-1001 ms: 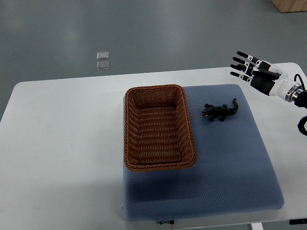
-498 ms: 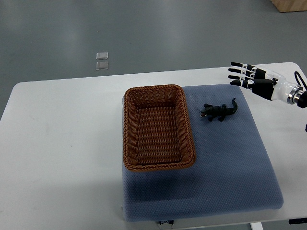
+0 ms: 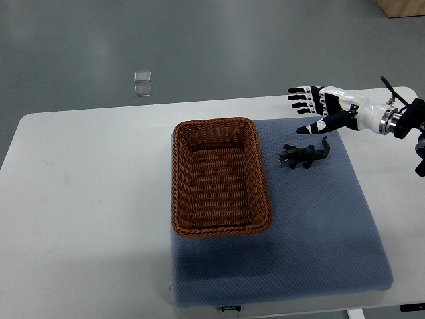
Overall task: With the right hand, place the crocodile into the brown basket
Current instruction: 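Reach the right hand over the dark toy crocodile and lower it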
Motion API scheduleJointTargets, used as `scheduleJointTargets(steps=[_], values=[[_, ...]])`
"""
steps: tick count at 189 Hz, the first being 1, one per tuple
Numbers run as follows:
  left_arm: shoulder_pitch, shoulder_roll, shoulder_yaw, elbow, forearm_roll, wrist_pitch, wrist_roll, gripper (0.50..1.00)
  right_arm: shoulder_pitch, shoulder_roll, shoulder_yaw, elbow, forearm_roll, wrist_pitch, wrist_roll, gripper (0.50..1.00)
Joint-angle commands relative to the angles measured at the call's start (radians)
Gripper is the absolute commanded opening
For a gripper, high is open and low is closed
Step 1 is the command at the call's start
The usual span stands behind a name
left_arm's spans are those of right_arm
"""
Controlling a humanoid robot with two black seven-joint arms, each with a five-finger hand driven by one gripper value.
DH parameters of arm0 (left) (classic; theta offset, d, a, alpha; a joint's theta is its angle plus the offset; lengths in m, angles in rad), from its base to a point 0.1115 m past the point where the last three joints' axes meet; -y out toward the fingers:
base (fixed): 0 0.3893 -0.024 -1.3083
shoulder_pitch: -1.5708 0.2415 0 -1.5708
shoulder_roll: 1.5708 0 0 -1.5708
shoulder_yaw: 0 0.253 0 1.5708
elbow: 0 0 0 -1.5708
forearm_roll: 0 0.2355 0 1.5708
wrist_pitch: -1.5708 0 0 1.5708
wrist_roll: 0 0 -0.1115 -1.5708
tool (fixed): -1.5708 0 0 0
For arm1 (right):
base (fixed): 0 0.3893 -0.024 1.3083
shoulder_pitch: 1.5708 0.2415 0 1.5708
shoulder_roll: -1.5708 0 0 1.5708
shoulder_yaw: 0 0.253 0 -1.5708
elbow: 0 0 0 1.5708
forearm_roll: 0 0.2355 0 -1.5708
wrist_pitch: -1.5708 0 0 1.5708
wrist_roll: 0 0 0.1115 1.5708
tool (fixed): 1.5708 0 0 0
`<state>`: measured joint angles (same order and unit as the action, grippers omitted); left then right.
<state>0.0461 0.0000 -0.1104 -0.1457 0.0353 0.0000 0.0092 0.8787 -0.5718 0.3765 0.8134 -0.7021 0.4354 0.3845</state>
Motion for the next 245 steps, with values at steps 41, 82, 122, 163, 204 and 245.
scheduleJointTargets(steps=[41,82,122,163,204,245], values=[[0.000,0.000,0.000,0.000,0.000,0.000,0.000,1.000,0.042,-0.017,-0.008,0.024,-0.387,-0.089,0.103,0.930],[0.000,0.000,0.000,0.000,0.000,0.000,0.000,1.000,0.048,-0.016,-0.021,0.069,-0.632,-0.139,0.114,0.930],[0.000,0.000,0.000,0.000,0.000,0.000,0.000,1.000,0.063,-0.017,-0.039,0.081,-0.763,-0.165,0.117,0.930],[0.000,0.000,0.000,0.000,0.000,0.000,0.000,1.000,0.132,-0.017,-0.165,0.082,-0.797,-0.182,0.186,0.930],[0.000,0.000,0.000,0.000,0.000,0.000,0.000,1.000,0.183,-0.017,-0.243,0.081,-0.807,-0.237,0.183,0.930],[0.000,0.000,0.000,0.000,0.000,0.000,0.000,1.000,0.186,0.001,-0.350,0.032,-0.861,-0.354,0.174,0.928]])
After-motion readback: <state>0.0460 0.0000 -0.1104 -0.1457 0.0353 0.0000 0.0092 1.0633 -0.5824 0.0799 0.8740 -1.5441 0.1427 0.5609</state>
